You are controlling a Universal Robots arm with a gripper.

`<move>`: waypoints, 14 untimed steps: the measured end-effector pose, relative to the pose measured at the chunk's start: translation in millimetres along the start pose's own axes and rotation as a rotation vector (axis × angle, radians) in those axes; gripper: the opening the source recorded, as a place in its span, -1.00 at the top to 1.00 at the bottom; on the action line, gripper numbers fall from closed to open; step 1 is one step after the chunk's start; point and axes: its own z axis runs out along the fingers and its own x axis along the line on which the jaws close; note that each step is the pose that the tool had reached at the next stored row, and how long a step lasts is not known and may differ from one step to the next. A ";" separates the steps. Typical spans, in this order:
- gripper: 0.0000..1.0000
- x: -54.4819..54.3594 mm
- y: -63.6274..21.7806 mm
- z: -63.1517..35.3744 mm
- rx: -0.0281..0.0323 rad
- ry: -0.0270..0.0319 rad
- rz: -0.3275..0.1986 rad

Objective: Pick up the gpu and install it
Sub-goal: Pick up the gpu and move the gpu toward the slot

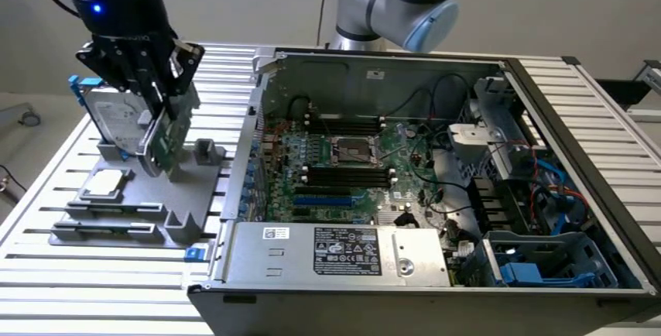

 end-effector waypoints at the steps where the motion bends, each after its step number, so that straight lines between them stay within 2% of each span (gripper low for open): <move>1: 0.47 -3.1 0.2 -4.5 0.0001 0.0008 0.000; 9: 0.47 -31.8 1.4 -40.5 0.0003 0.0121 0.000; 12: 0.47 -42.8 1.9 -54.0 0.0004 0.0186 0.000; 14: 0.47 -49.9 2.2 -62.7 0.0006 0.0249 0.000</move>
